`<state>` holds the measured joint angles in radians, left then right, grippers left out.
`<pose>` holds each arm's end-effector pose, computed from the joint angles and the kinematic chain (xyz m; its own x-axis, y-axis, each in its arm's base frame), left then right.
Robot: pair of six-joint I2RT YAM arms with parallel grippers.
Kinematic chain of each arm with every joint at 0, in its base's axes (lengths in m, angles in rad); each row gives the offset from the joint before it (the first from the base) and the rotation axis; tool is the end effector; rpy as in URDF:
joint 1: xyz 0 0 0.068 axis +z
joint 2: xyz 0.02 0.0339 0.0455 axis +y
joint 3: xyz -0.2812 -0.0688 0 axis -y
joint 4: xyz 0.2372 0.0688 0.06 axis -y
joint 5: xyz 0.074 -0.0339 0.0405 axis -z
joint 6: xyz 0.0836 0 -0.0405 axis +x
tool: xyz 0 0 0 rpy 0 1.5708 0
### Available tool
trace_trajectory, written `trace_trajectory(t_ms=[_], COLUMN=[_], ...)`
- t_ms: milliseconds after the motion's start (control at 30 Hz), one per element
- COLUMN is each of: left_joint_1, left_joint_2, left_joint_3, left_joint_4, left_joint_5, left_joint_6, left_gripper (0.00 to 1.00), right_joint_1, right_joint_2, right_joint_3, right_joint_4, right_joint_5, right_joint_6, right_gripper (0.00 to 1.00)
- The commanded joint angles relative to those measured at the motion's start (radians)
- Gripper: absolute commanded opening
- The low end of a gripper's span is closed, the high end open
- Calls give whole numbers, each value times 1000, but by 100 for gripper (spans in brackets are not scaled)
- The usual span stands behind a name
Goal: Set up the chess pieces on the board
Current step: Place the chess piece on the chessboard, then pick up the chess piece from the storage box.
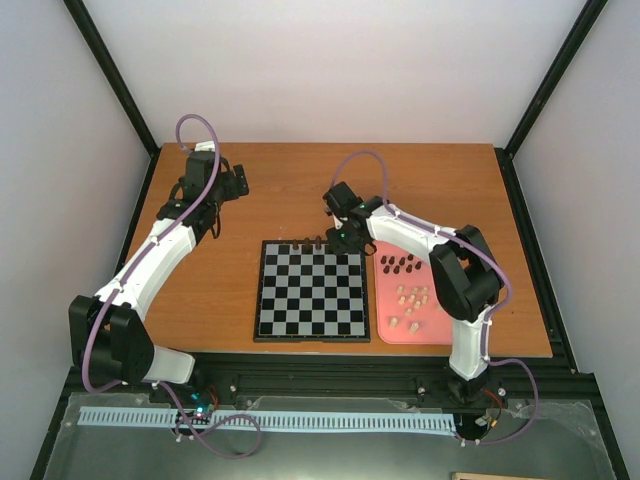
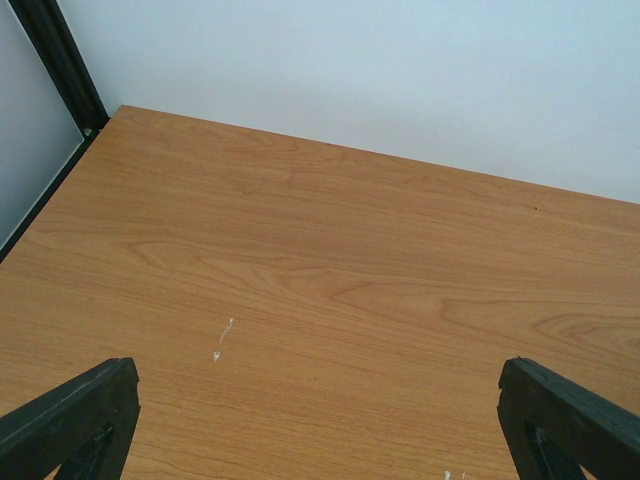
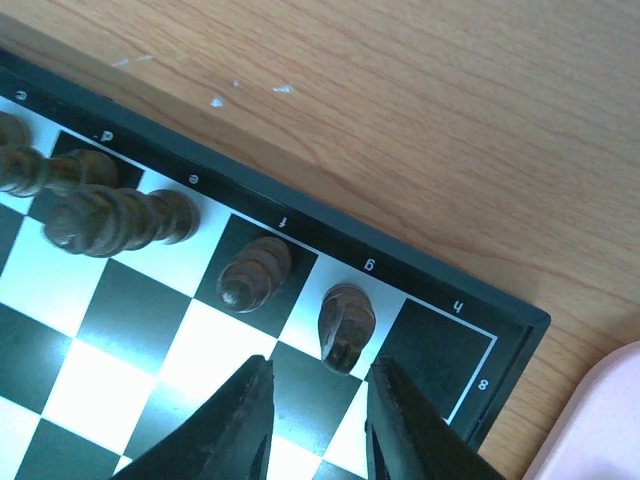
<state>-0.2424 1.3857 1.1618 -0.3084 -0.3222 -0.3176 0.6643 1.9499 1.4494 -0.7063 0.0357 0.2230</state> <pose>0.3412 -0.0571 0.3179 -0.4564 -0.1923 -0.8687 -0.1892 0.9750 -0.1164 0.3302 0.2548 0.1663 -0.8516 -0.3861 -0.3546 -0.4284 0.9024 0.0462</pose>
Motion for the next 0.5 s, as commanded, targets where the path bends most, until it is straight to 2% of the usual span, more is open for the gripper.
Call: trace_trajectory(t_ms=[0, 100, 267, 467], left_joint_1=[-3, -3, -3, -3], left_joint_2=[-10, -9, -5, -1], left_joint_3=[10, 11, 13, 14], left_joint_4=[11, 12, 12, 14], left_joint_5=[-6, -8, -5, 4], left_joint_6=[6, 7, 6, 5], left_gripper=[100, 100, 100, 100], right_joint_1=[14, 14, -3, -115], right_joint_2=[-62, -98, -202, -347], right_joint_3=[-13, -24, -96, -251], right_joint_4=[2, -13, -21, 0], right_joint_5=[3, 54, 187, 246], right_joint_6=[-8, -3, 21, 66], right_gripper=[28, 32, 43, 46])
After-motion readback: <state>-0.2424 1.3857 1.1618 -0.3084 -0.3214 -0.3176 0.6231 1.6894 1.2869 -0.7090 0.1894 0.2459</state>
